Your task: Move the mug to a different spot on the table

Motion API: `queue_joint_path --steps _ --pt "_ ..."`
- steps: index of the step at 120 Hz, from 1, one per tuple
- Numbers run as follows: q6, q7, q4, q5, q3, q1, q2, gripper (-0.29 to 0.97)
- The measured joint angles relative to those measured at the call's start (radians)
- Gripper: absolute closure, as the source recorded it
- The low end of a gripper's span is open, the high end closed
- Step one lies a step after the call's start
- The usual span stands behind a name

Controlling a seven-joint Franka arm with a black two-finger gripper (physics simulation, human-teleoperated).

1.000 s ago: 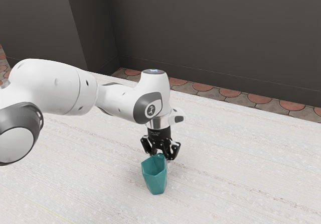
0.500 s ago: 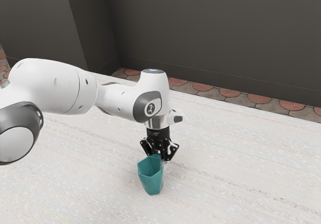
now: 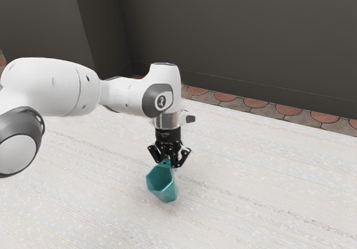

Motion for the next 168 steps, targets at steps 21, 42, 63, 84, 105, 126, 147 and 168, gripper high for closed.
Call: queue_joint_path --steps 21,42,63,84,105,126,147,168 --pt "-0.079 0.005 0.043 0.004 -0.002 0.063 -0.005 0.69" --pt "-0.178 0.023 0.12 0.015 0.001 0.117 0.0 0.71" --pt "-0.254 0.055 0.136 0.052 0.001 0.173 0.006 0.72" --pt "-0.291 0.098 0.161 0.093 0.0 0.218 0.029 0.73" --pt "-0.321 0.139 0.188 0.144 -0.001 0.241 0.044 0.74" --pt "-0.347 0.174 0.289 0.17 -0.008 0.286 0.118 0.75" --pt "-0.362 0.204 0.341 0.177 -0.011 0.317 0.158 0.75" --pt "-0.37 0.228 0.37 0.179 -0.011 0.33 0.183 0.75"
